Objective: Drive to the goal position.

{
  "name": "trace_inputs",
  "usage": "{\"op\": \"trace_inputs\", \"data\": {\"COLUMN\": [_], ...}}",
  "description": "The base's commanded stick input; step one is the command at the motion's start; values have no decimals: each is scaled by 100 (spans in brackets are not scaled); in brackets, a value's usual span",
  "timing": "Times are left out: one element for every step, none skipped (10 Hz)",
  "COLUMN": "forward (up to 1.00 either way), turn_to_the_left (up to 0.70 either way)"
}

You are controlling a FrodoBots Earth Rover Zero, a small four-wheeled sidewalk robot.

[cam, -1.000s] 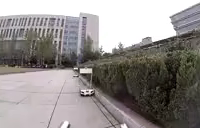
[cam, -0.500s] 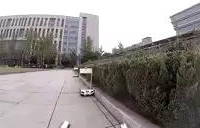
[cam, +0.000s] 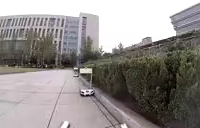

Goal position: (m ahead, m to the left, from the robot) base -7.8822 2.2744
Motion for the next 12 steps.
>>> {"op": "trace_inputs", "data": {"forward": [2,3,4,4,2,0,0,4,4,4,2,0], "turn_to_the_left": [0,0,0,0,0,0,0,0,0,0,0,0]}}
